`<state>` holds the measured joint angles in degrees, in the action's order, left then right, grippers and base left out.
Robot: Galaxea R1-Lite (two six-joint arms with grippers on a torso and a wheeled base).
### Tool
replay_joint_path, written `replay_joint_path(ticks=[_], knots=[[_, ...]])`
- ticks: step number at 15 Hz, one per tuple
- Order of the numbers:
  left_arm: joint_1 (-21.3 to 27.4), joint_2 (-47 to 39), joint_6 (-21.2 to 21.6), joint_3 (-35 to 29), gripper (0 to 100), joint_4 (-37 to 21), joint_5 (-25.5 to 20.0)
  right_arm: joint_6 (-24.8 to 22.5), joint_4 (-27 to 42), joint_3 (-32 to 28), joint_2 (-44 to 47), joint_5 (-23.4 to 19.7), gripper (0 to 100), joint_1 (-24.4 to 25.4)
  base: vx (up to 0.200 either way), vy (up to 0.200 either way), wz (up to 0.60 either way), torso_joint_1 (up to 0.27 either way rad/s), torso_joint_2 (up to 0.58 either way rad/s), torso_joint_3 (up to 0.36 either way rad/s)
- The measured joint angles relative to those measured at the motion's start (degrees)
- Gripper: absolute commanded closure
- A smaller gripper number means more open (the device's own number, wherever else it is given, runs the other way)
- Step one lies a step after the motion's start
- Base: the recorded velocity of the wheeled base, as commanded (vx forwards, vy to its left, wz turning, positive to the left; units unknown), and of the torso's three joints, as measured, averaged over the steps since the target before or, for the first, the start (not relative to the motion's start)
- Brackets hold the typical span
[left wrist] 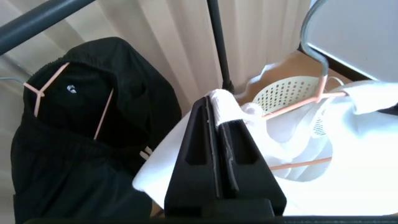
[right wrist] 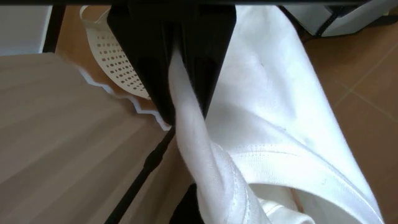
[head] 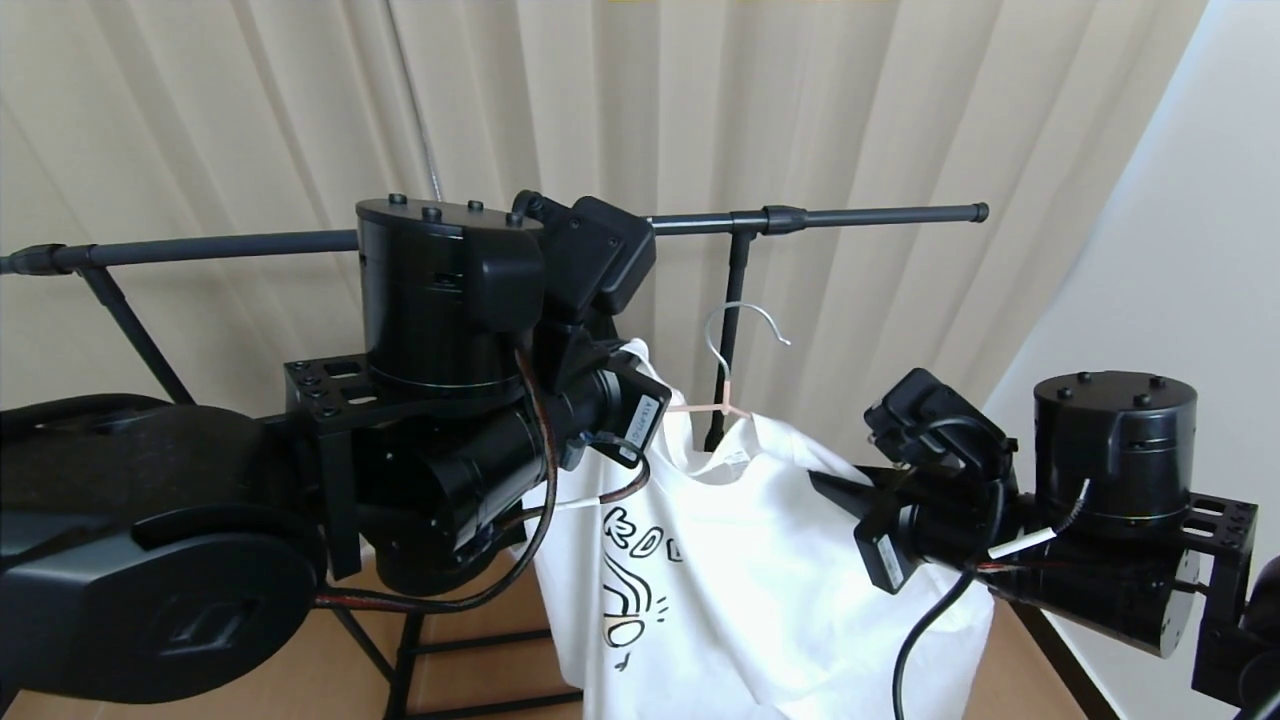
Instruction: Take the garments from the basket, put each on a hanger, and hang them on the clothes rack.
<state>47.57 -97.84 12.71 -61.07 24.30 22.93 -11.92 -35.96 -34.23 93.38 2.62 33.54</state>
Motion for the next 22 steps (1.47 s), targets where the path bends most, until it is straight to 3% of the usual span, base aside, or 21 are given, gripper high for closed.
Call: replay_joint_path(ticks=[7, 13, 16, 19, 22], knots=[[1.6, 1.2, -0.3, -0.1, 100, 0.0, 0.0, 0.4, -1.8, -0.3, 4.9, 0.2, 100, 0.0, 0.000, 0.000, 0.00, 0.000, 0.00, 0.000], [2.6, 1.5, -0.4, 0.1, 100, 0.1, 0.0, 7.9, -10.3, -0.3, 6.2, -0.2, 100, 0.7, 0.000, 0.000, 0.00, 0.000, 0.00, 0.000], [3.1, 1.2, -0.4, -0.2, 100, 0.0, 0.0, 8.7, -15.8, 0.3, 7.2, -0.4, 100, 0.9, 0.000, 0.000, 0.00, 0.000, 0.00, 0.000], [3.6, 1.0, -0.4, -0.6, 100, 0.1, 0.0, 8.9, -18.7, 1.5, 7.2, -4.3, 100, 0.5, 0.000, 0.000, 0.00, 0.000, 0.00, 0.000], [3.7, 1.0, -0.4, -0.6, 100, 0.0, 0.0, 10.6, -21.5, 2.2, 7.0, -5.5, 100, -0.2, 0.000, 0.000, 0.00, 0.000, 0.00, 0.000]])
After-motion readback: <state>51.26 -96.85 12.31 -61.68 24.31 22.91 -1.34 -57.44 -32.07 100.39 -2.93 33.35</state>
